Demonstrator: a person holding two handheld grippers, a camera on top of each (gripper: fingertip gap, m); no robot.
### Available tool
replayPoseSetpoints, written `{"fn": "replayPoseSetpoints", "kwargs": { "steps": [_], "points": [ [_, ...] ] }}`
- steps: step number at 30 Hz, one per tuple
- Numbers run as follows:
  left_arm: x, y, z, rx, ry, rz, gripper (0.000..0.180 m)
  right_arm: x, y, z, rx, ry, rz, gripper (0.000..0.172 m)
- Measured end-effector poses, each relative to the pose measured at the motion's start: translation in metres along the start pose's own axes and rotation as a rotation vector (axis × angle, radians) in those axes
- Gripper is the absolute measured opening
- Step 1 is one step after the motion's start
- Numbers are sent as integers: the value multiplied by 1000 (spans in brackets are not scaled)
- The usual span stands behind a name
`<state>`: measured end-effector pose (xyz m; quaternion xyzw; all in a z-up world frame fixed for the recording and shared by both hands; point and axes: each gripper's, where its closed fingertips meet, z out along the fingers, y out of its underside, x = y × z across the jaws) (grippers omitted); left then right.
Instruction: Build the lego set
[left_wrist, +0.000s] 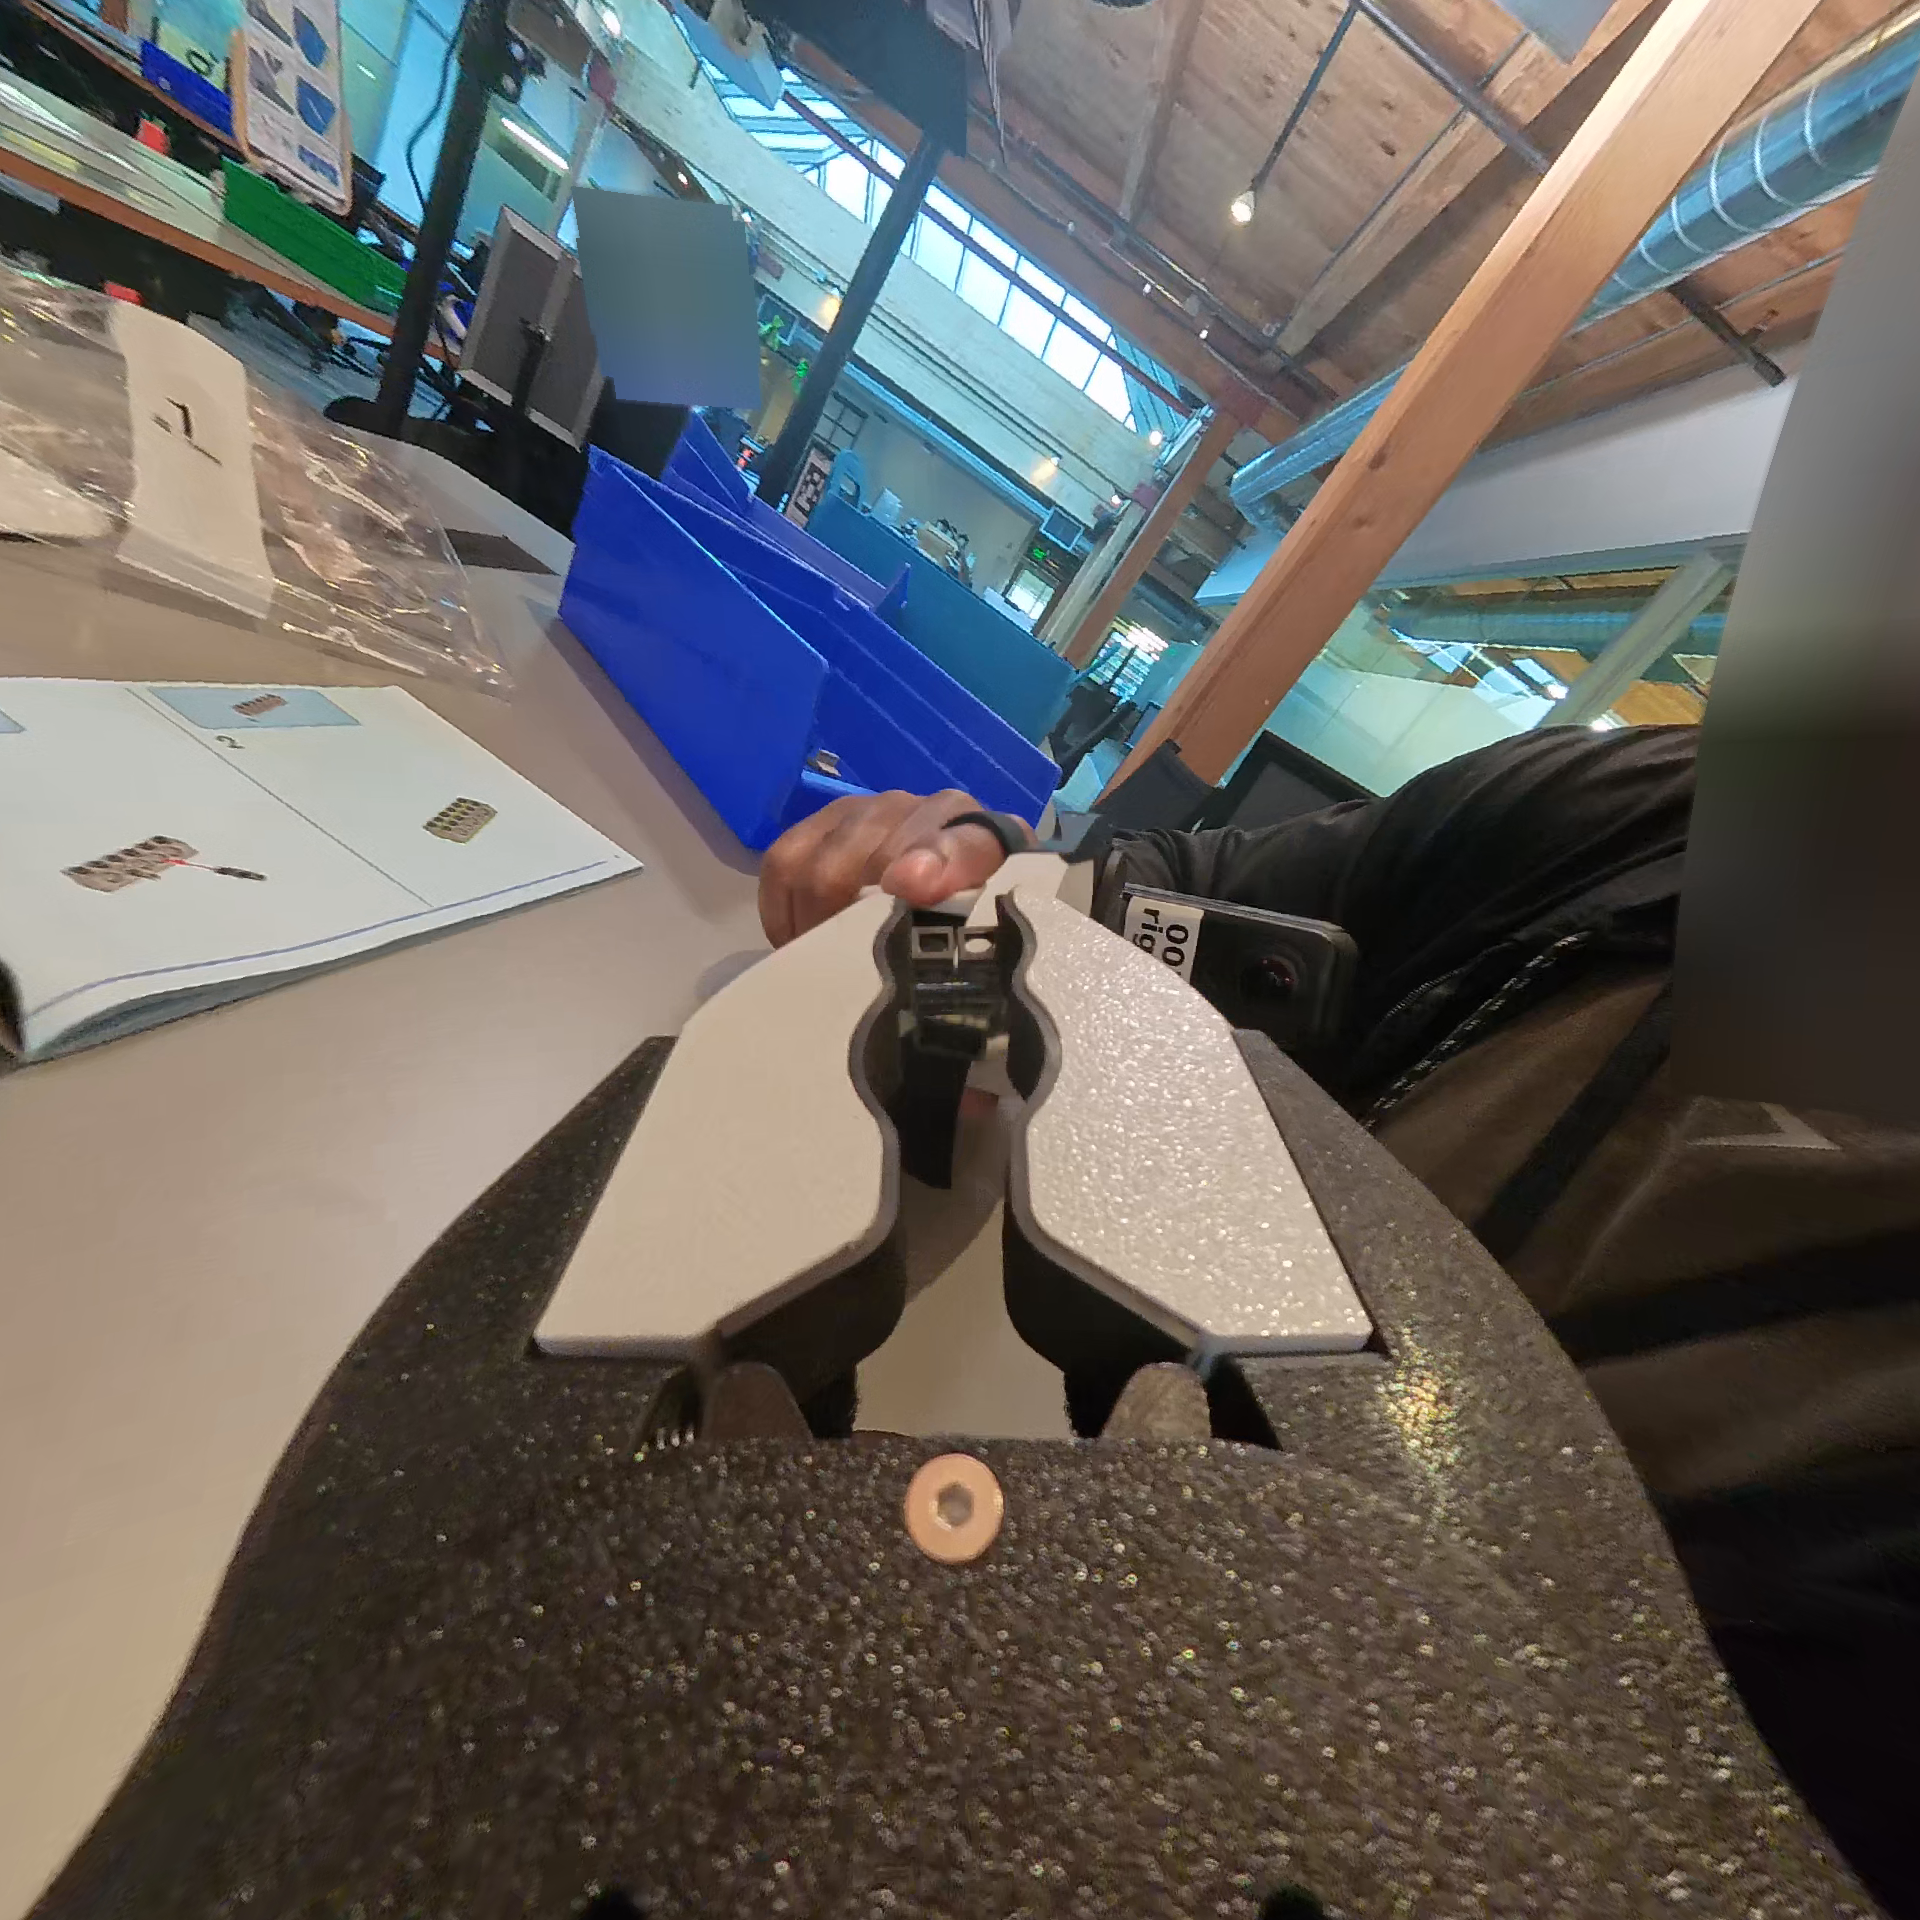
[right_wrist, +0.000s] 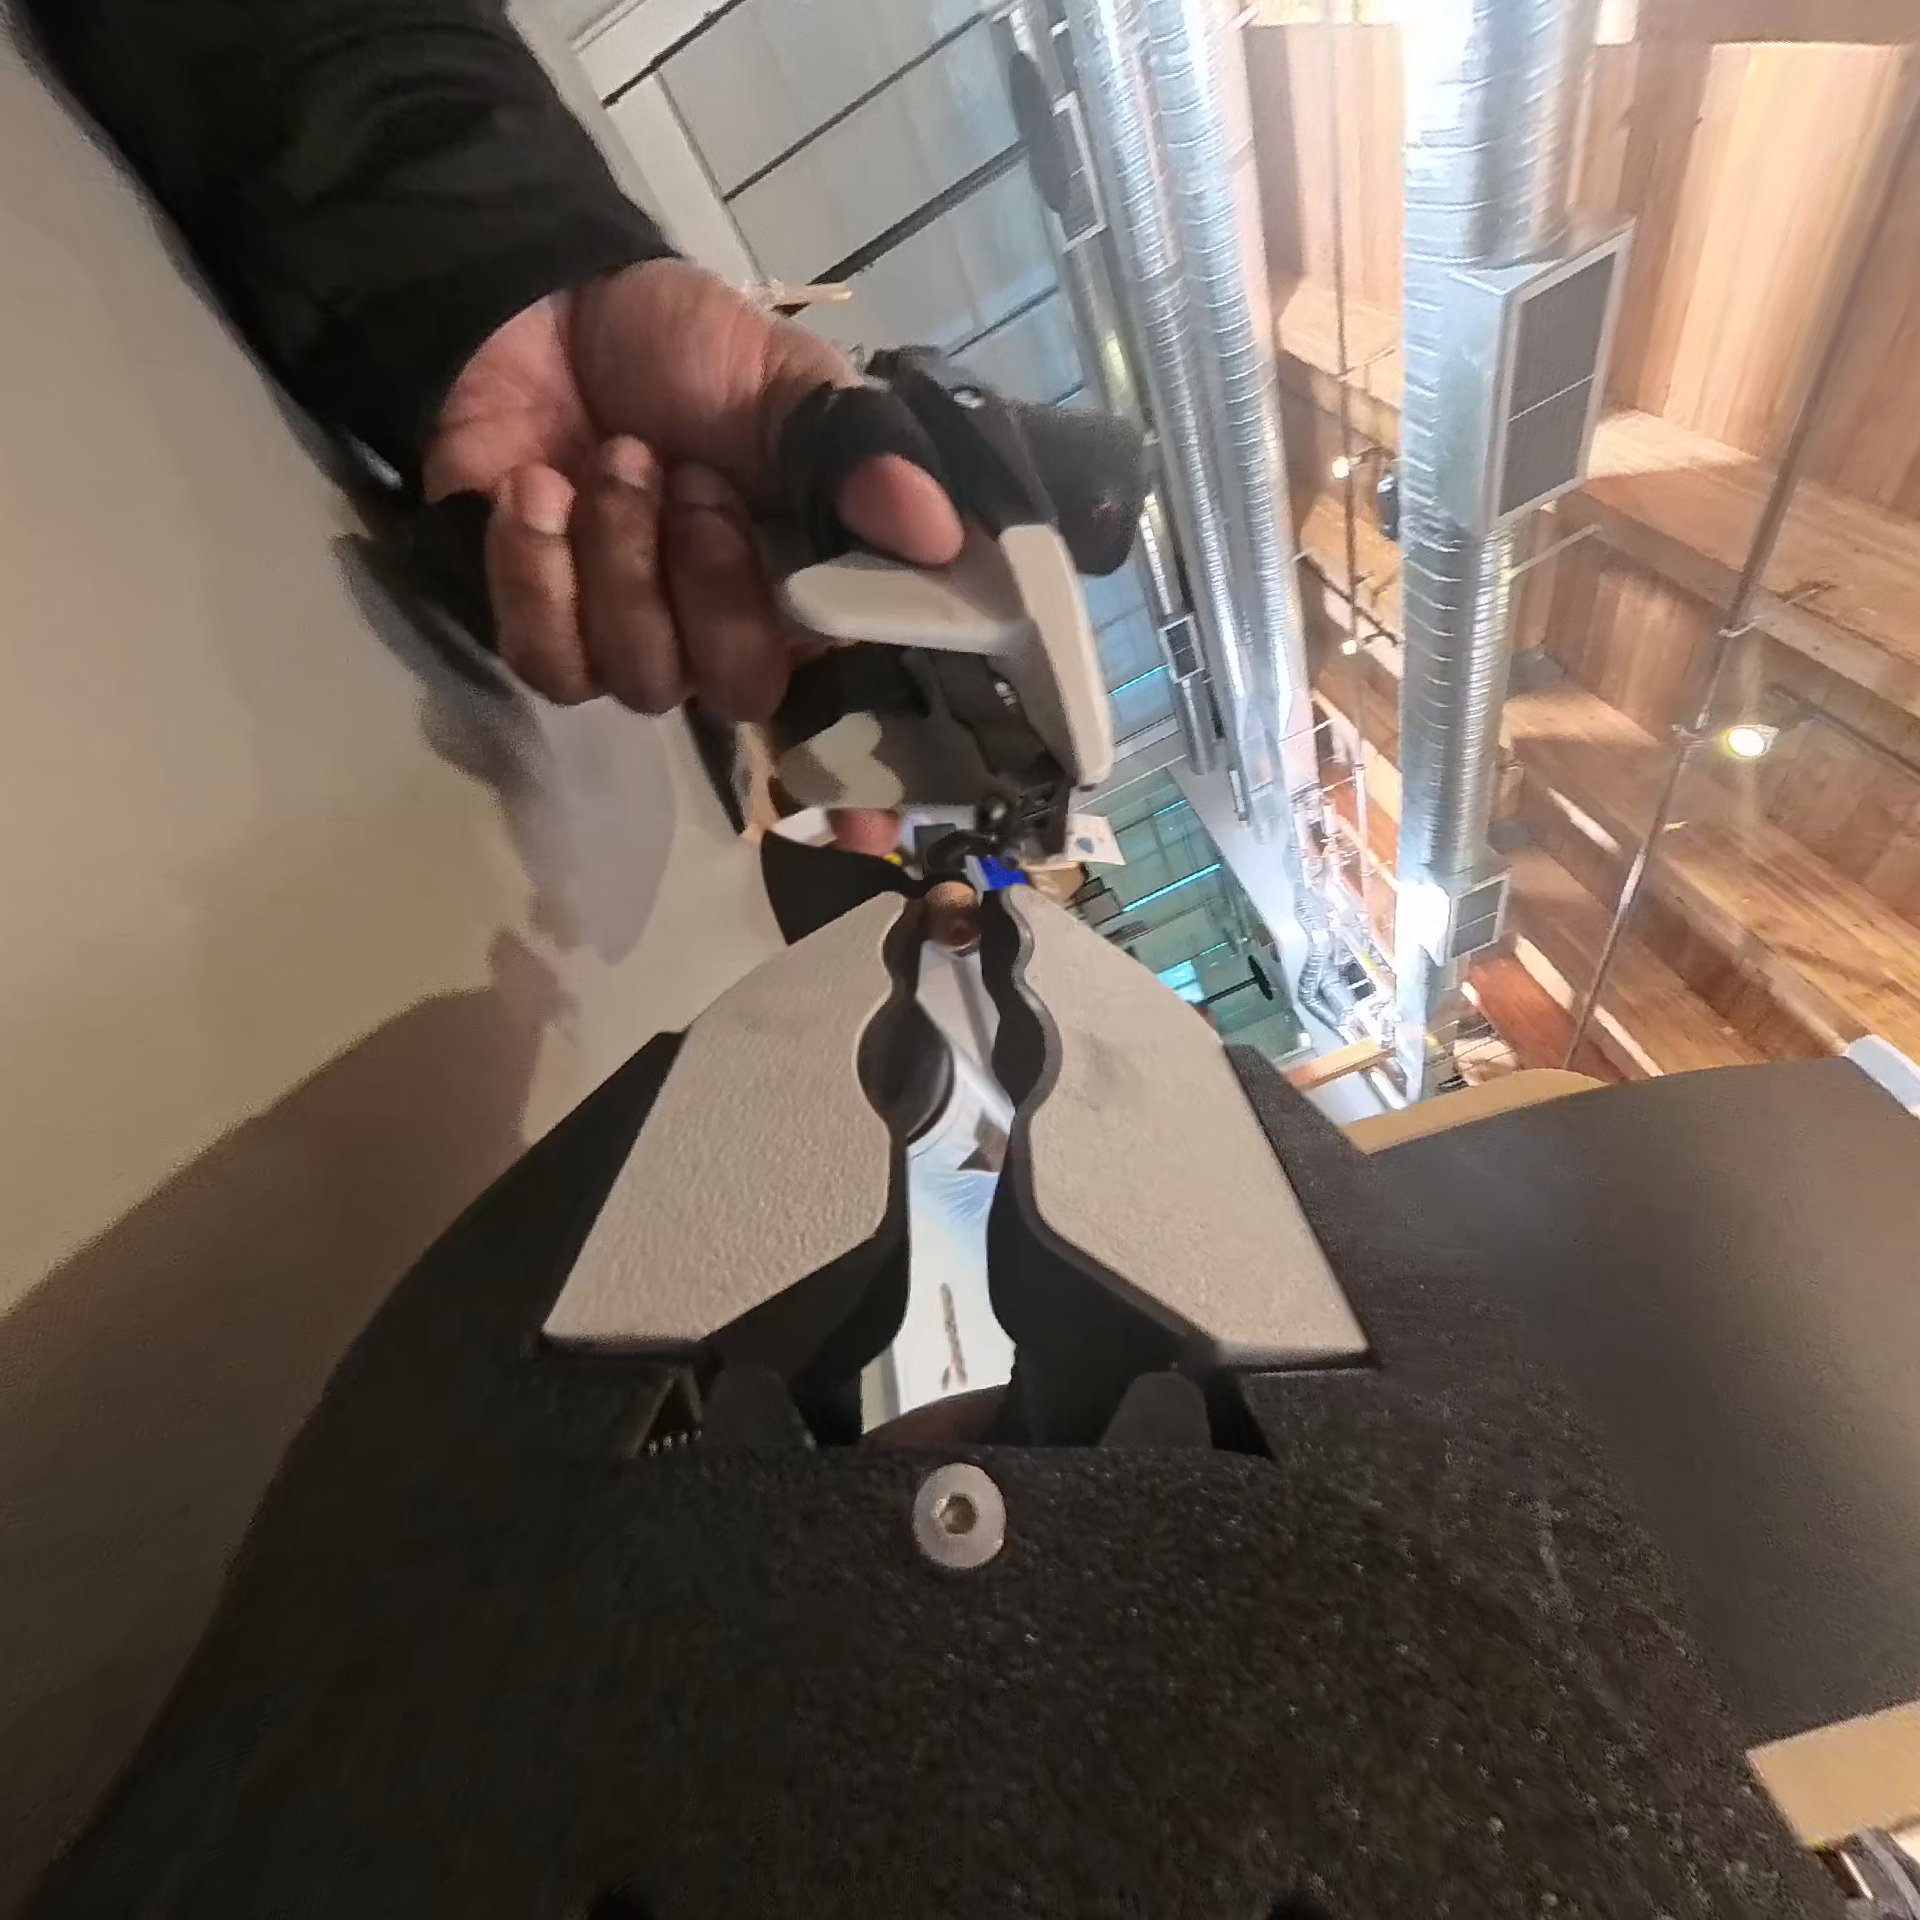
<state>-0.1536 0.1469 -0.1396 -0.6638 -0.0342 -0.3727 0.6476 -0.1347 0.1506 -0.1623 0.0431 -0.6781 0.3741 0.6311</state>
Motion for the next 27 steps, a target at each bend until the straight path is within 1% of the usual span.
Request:
{"fn": "replayPoseSetpoints", "kwargs": {
  "steps": [2, 7, 15, 18, 21, 24, 27],
  "points": [
    [-2, -4, -5, 15, -12, 11, 15, -13, 6, 1, -37, -75, -9, 11],
    [-10, -9, -14, 23, -50, 52, 15, -56, 25, 2, -145, -296, -102, 11],
    [-11, 0, -9, -32, -72, 91, 16, -65, 28, -6, -159, -421, -91, 12],
    [-14, 3, -9, -49, -84, 97, 15, -70, 26, -11, -144, -480, -79, 17],
    [-15, 5, -10, -61, -94, 105, 15, -71, 24, -16, -120, -516, -71, 20],
    [-16, 6, -9, -66, -100, 110, 16, -68, 21, -20, -95, -533, -38, 28],
    [-16, 5, -8, -61, -97, 104, 16, -52, 19, -14, -74, -447, 31, 30]
  ]
}}
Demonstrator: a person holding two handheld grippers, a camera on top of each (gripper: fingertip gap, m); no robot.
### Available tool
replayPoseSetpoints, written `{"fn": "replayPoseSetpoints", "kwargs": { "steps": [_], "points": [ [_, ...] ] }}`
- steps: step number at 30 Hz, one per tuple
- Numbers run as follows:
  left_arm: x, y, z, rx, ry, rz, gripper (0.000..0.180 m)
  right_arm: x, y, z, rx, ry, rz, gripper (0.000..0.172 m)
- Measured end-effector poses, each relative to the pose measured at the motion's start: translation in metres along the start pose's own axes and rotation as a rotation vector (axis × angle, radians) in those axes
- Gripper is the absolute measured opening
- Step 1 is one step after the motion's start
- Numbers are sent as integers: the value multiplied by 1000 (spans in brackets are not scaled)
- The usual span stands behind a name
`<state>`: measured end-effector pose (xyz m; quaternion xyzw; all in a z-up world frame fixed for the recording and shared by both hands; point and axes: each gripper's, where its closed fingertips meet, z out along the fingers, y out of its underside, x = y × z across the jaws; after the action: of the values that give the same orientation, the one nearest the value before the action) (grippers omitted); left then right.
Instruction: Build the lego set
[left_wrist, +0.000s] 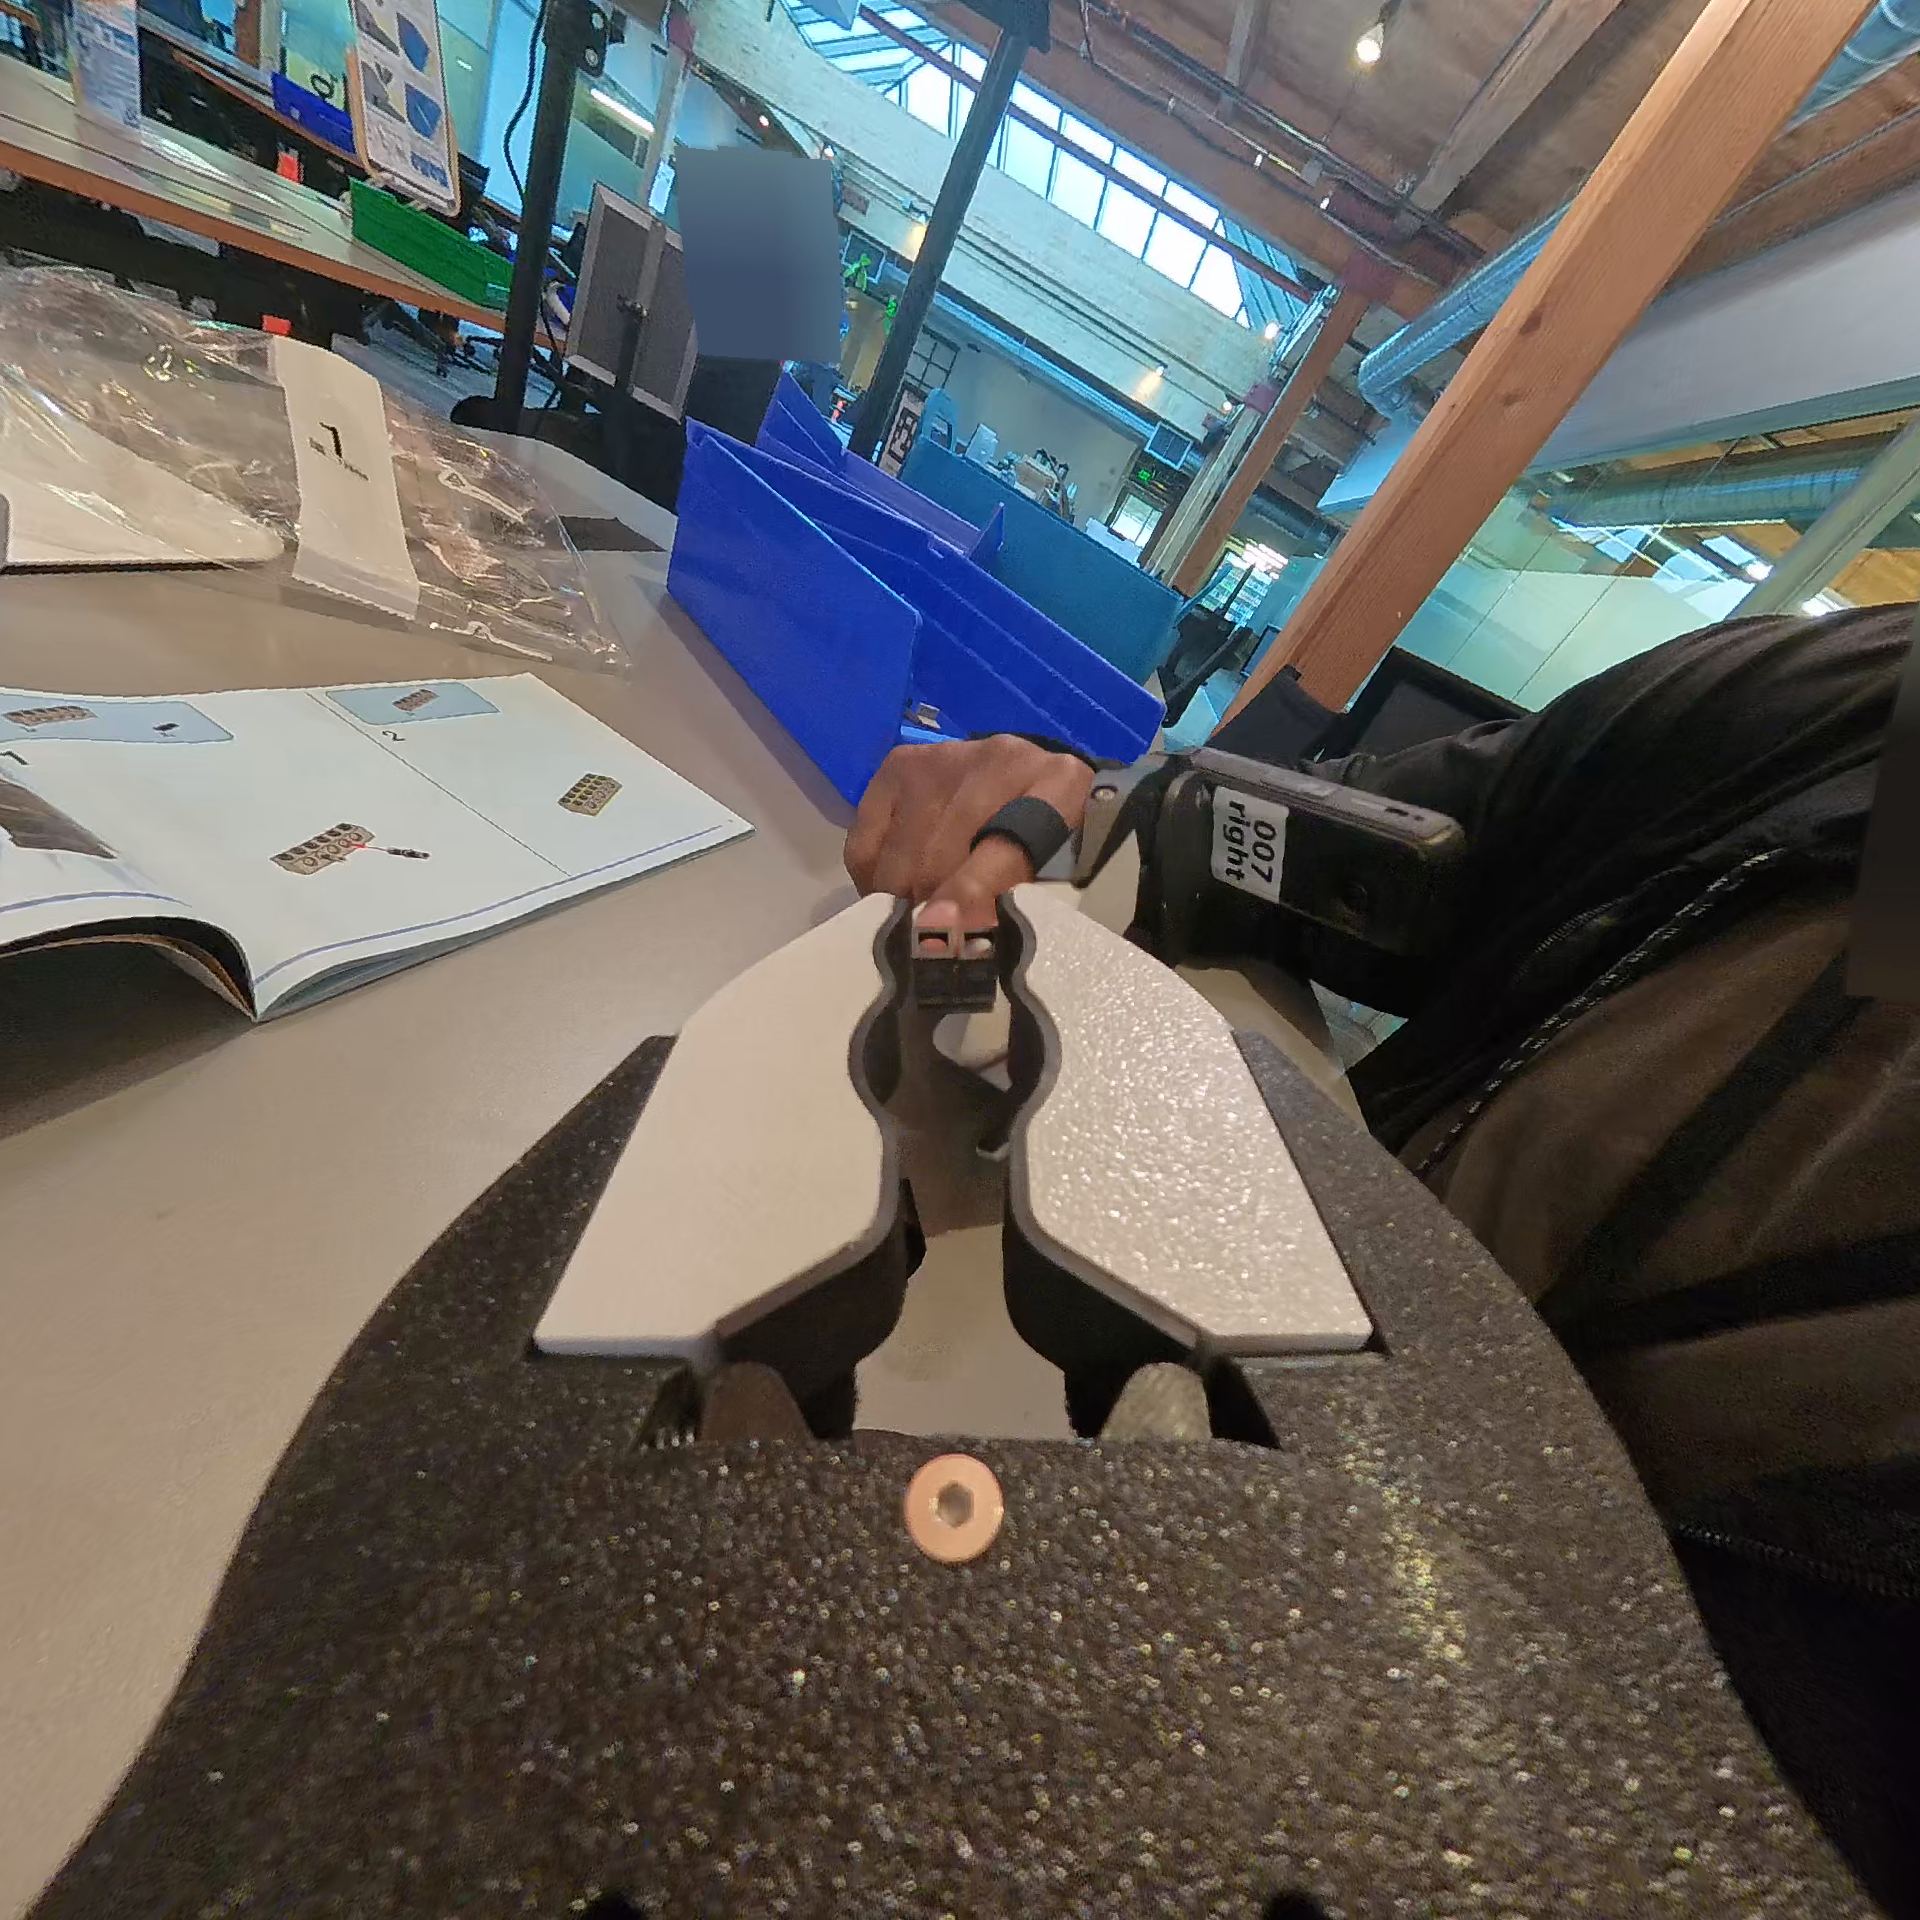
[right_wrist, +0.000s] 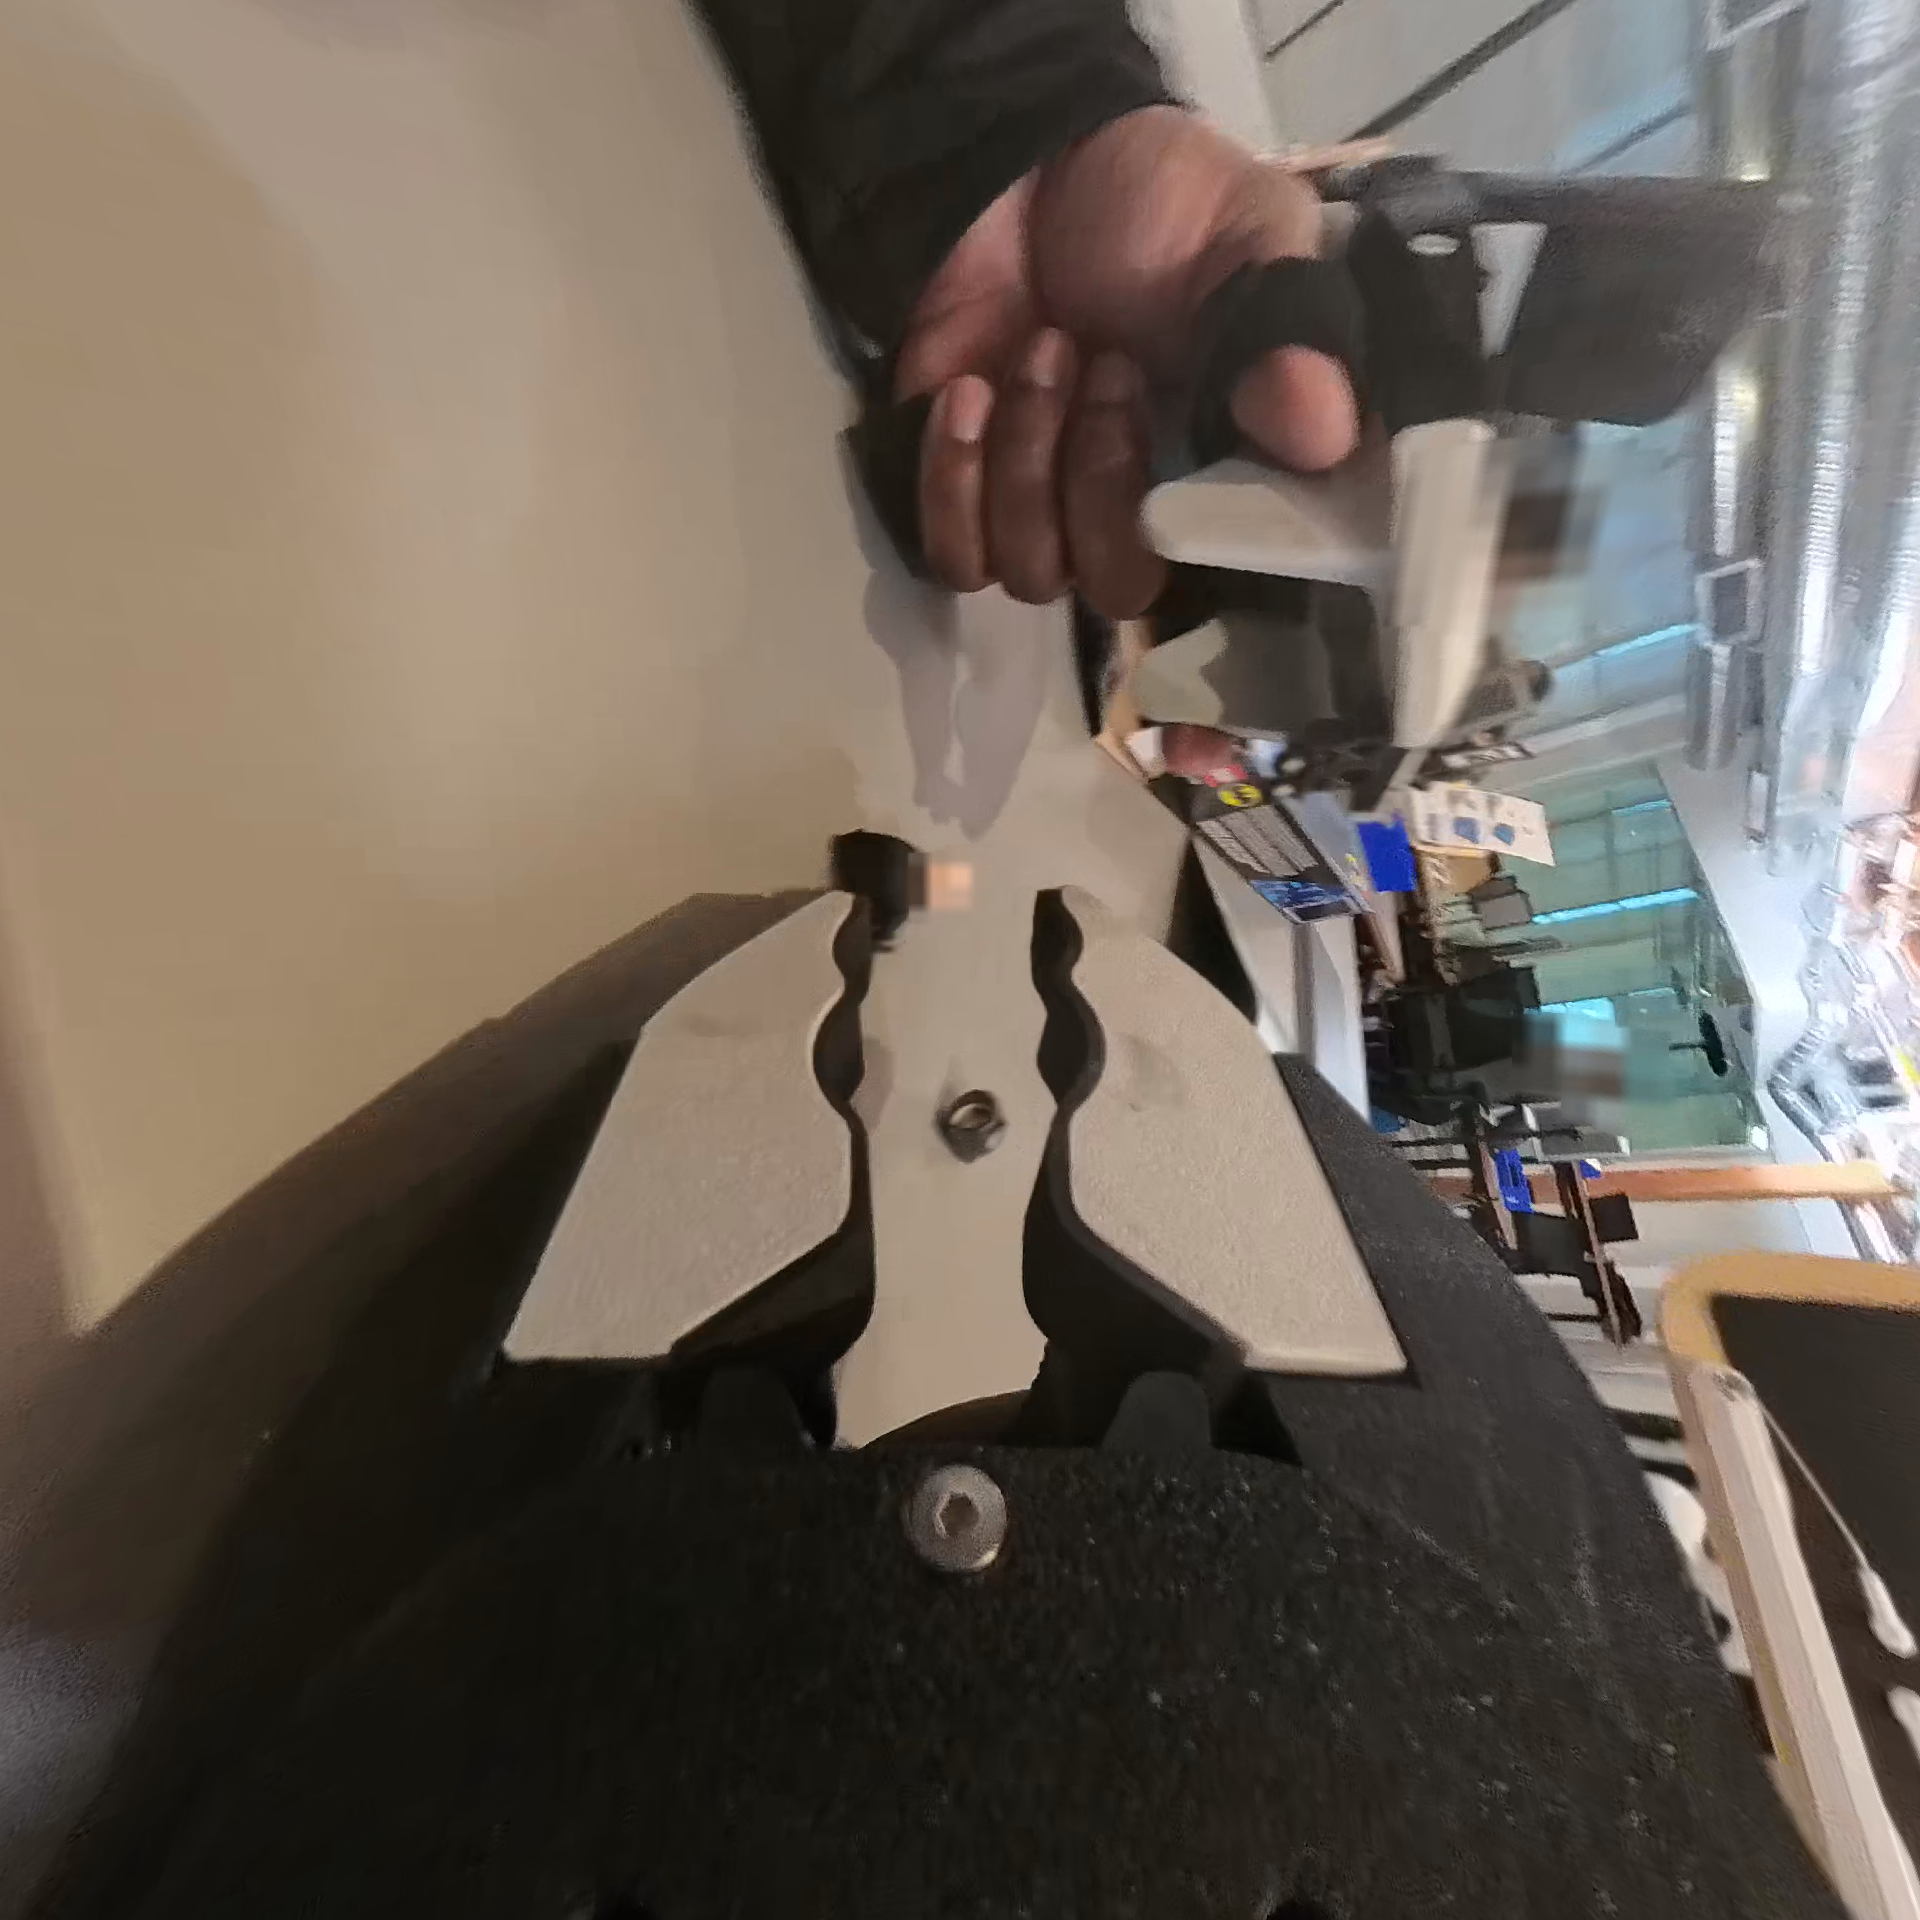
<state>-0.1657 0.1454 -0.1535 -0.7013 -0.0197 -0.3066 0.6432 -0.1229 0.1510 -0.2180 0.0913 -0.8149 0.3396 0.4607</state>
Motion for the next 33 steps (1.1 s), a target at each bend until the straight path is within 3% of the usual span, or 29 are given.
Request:
{"fn": "replayPoseSetpoints", "kwargs": {
  "steps": [4, 11, 15, 21, 28, 33],
  "points": [
    [2, -7, 1, 55, 14, -43, 16, 40, -3, 1, -13, 272, -24, 30],
    [9, -17, 8, 176, 75, -150, 16, 72, -15, 9, -91, 540, -58, 30],
    [13, -17, 10, 202, 90, -143, 15, 80, -18, 7, -72, 572, 23, 29],
    [16, -17, 11, 199, 98, -101, 16, 79, -19, 5, -31, 551, 66, 8],
    [13, -4, 9, 37, -2, 159, 20, 66, -18, 2, -4, 488, -60, 7],
    [3, 2, -1, -106, -197, 602, 30, 54, -14, 6, 0, 397, -53, 7]
  ]
}}
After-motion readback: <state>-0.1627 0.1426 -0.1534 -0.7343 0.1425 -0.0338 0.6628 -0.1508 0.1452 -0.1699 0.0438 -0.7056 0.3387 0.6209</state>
